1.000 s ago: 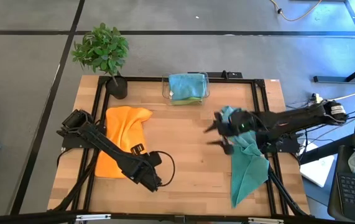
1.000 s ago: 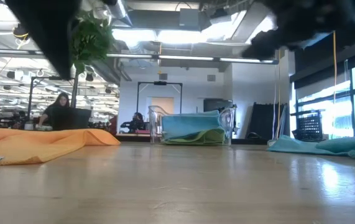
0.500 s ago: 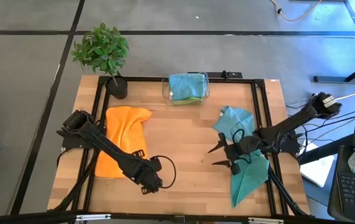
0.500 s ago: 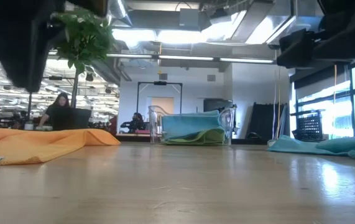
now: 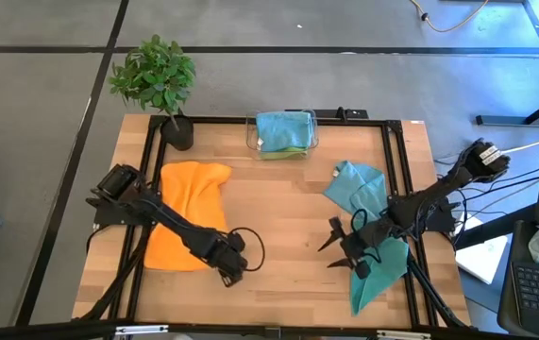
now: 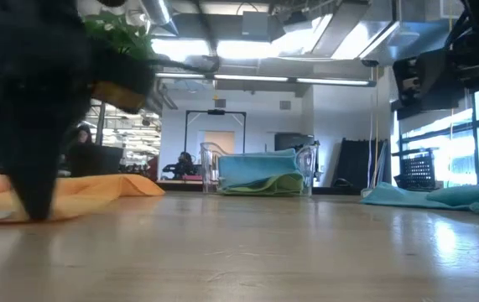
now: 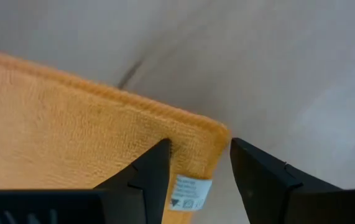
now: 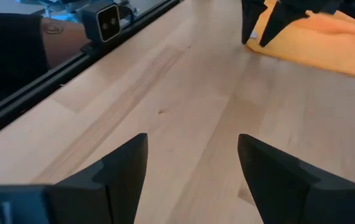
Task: Fold microfiber towels
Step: Fold the orange microfiber towel
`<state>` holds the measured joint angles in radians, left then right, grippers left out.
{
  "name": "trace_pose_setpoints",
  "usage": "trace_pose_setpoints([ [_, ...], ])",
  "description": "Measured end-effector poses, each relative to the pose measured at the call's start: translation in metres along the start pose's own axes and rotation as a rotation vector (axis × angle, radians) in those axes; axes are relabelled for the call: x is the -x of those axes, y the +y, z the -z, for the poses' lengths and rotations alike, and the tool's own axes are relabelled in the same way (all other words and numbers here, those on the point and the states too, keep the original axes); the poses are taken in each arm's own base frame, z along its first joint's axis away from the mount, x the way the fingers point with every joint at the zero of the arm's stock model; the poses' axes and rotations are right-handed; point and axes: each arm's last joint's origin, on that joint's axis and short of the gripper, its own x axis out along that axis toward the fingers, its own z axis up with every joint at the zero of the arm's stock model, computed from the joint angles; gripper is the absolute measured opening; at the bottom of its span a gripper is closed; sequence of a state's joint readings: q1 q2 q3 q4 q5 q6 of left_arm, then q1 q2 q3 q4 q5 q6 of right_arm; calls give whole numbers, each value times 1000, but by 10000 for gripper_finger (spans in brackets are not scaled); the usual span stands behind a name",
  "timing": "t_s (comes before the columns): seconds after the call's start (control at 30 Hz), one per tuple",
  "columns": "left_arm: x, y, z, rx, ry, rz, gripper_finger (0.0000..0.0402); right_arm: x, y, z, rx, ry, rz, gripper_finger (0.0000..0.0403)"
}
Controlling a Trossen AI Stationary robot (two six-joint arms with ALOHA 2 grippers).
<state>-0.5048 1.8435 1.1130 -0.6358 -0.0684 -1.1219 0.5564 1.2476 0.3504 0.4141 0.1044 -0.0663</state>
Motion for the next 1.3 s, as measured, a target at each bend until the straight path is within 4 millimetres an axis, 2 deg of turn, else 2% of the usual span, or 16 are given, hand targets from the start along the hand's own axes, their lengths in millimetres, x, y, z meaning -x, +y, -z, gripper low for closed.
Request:
trace_pose_setpoints([
  [0.17,-6,-13,-6,15,-73,102,163,0,4,0,4,-4,-16,251],
  [0.33,-10,-36,-19,-127,-274,304,163,1,5,-2,59,-24,-18,251],
  [0.4,-3,-45,-24,-168,-357,355,163,1,5,-4,99,-45,-15,251],
  [0.57,19,-57,-31,-263,-470,249,163,0,3,-11,159,-114,8,251],
  [0.67,37,-64,-32,-301,-440,184,162,-6,3,-12,190,-160,19,251],
  [0.77,58,-68,-26,-319,-371,82,162,-23,5,-11,196,-162,22,251],
  [0.87,77,-66,-11,-297,-293,-45,162,-51,5,-16,248,-130,72,251],
  [1.07,99,-60,26,-180,-211,-207,162,-108,6,-27,383,-19,74,251],
  [1.17,102,-58,43,-102,-290,-261,162,-127,3,-33,390,34,72,251],
  [1.3,99,-56,57,-71,-547,-306,162,-145,-4,-44,442,54,86,251],
])
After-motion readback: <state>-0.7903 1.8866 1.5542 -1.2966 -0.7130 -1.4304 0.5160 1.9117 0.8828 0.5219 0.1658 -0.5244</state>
